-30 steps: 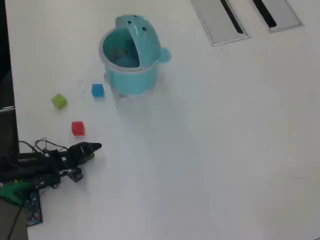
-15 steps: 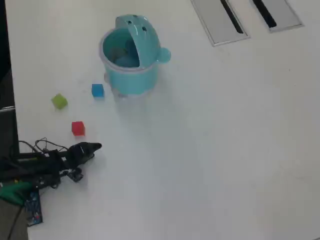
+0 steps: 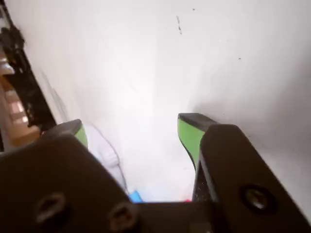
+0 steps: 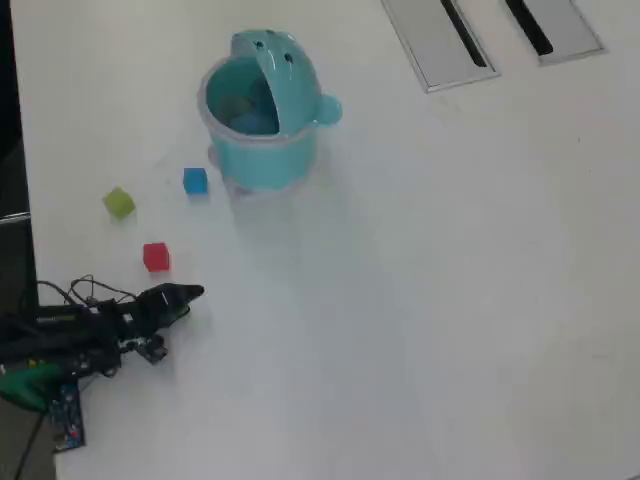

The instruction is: Grasp RGB lego blocks and put them in the bin one by one.

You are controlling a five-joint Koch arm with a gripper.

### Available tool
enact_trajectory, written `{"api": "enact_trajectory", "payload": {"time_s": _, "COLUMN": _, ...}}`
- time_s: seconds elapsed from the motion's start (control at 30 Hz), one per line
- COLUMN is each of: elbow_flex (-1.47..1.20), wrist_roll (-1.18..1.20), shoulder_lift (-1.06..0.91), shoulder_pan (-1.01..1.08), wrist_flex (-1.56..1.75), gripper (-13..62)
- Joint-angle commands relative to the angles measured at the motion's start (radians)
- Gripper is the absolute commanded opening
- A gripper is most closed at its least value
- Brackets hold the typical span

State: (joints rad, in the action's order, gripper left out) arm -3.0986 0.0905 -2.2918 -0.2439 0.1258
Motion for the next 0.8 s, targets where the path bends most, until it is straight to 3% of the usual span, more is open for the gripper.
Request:
{"api": "enact_trajectory", "payload": {"time_s": 0.0, "elbow_flex": -0.071, "wrist_roll": -0.011, "shoulder_lift": -0.069, "shoulder_pan": 0.0, "wrist_flex": 0.123, "gripper": 34.4}}
{"api": "enact_trajectory", "payload": {"time_s": 0.33, "elbow_flex": -0.071, "wrist_roll": -0.046, "shoulder_lift": -0.069, "shoulder_pan": 0.018, "wrist_flex": 0.396, "gripper": 33.8}}
{"api": "enact_trajectory", "payload": {"time_s": 0.6, "elbow_flex": -0.071, "wrist_roll": -0.176, "shoulder_lift": -0.069, "shoulder_pan": 0.015, "wrist_flex": 0.727, "gripper": 32.7}}
{"api": "enact_trajectory", "payload": {"time_s": 0.77, "elbow_flex": -0.061, "wrist_roll": -0.302, "shoulder_lift": -0.071, "shoulder_pan": -0.002, "wrist_flex": 0.759, "gripper": 32.8}}
